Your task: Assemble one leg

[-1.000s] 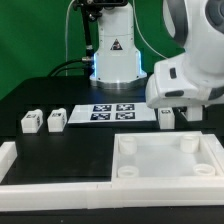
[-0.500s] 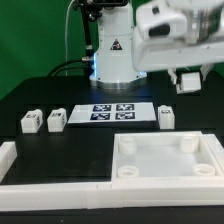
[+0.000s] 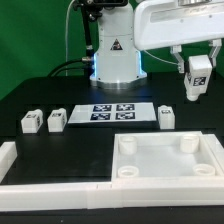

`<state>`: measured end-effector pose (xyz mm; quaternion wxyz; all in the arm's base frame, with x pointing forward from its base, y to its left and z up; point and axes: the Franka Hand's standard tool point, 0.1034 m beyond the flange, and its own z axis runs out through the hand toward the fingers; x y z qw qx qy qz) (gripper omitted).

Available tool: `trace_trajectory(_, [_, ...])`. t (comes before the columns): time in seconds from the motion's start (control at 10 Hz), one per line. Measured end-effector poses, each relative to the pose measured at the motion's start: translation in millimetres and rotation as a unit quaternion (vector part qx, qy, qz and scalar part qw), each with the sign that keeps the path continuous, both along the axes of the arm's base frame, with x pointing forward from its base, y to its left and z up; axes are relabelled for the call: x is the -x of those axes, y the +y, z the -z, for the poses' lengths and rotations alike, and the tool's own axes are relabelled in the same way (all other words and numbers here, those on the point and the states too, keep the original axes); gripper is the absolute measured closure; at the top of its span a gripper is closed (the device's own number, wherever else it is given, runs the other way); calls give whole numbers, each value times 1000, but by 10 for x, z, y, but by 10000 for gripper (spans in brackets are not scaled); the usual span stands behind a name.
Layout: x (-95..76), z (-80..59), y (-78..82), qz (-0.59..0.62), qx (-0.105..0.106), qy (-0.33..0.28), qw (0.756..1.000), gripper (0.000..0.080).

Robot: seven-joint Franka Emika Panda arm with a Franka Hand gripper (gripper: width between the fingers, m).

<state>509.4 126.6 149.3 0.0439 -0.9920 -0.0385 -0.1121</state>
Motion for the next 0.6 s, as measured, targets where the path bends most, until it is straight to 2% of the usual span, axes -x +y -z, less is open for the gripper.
trace_trajectory(0.1, [-115,23,-164,-24,8,-28,999,509])
trace_trajectory(0.2, [-336,-65,-266,-12,5,-64,998,509])
trace_trajectory(0.3, [-533,-197,-237,-3,-6,-127,992,509])
trace_trajectory(0.4, [-625,-236,-190,-2,-12,-174,985,509])
trace_trajectory(0.5, [-698,-237,-192,-3,-14,-216,976,509])
trace_trajectory(0.6, [-647,-162,-210,0,-14,-233,972,509])
